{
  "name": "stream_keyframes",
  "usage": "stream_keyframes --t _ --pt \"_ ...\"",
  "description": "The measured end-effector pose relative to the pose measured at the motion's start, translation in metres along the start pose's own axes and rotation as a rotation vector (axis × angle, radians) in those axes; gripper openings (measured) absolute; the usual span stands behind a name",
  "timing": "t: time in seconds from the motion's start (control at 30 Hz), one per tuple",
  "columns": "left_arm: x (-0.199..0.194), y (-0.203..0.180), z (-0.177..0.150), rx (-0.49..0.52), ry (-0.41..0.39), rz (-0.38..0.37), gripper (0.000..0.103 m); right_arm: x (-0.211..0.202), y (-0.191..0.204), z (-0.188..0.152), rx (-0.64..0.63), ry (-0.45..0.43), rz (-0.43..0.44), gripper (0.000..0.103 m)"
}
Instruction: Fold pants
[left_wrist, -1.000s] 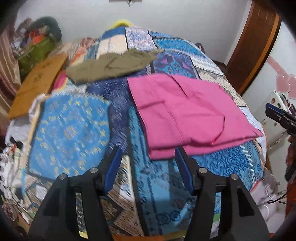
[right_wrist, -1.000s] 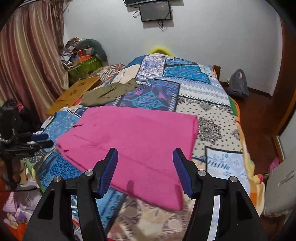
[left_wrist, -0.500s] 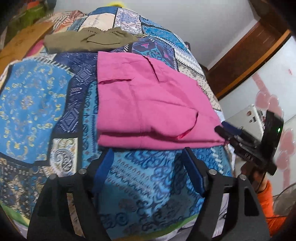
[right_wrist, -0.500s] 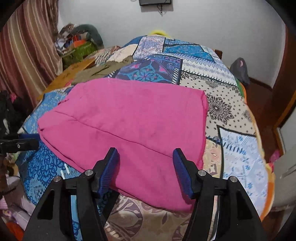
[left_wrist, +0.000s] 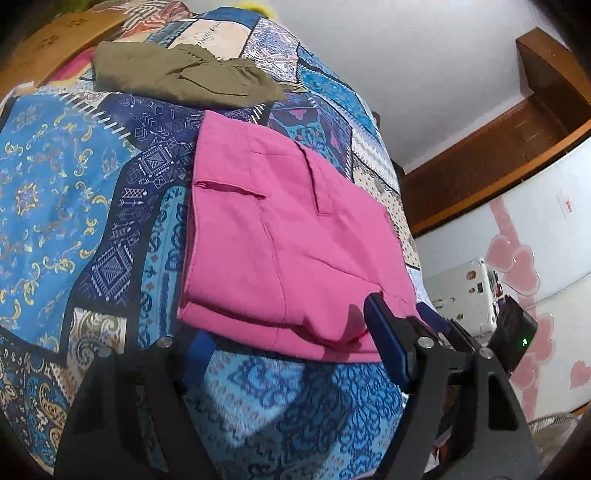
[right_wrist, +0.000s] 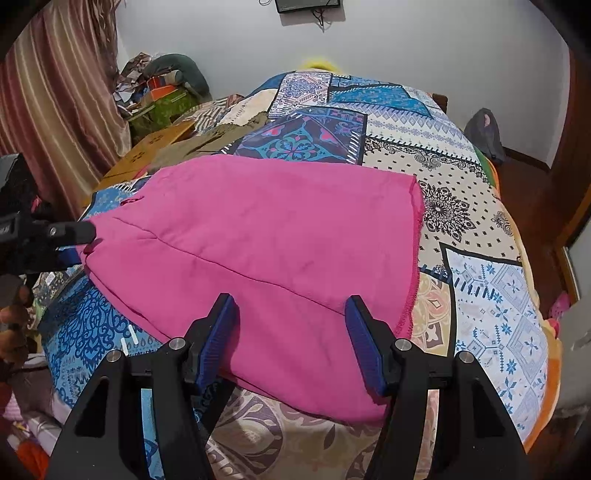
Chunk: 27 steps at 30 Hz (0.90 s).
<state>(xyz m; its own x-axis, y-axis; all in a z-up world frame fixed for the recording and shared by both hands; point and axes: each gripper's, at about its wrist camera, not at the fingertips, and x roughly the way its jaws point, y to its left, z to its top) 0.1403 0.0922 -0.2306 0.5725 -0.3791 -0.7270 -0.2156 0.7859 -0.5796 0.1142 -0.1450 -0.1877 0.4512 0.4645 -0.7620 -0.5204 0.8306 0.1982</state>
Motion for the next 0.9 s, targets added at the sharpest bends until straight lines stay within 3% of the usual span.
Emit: stream_keyframes --t 0.13,0.33,0.47,0.63,0.9 --pt "0.008 -0.003 0.009 0.013 -0.012 0.055 0.073 0.0 -0.001 0.0 0.004 0.002 0.005 0.058" --pt "0.012 -0.005 0.014 0.053 -0.015 0.085 0.038 0.0 -0.002 0.001 0.017 0.01 0.01 0.058" --pt "0.005 -0.019 0.012 0.148 -0.043 0.127 0.027 0.0 -0.002 0.007 0.016 0.031 0.006 0.058" --pt "-0.013 -0.045 0.008 0.318 -0.107 0.222 0.023 -0.006 0.008 0.022 -0.02 0.008 0.0 0.059" --pt "-0.047 -0.072 -0.002 0.497 -0.193 0.319 0.022 0.004 0.041 0.053 -0.073 -0.043 0.05 0.059"
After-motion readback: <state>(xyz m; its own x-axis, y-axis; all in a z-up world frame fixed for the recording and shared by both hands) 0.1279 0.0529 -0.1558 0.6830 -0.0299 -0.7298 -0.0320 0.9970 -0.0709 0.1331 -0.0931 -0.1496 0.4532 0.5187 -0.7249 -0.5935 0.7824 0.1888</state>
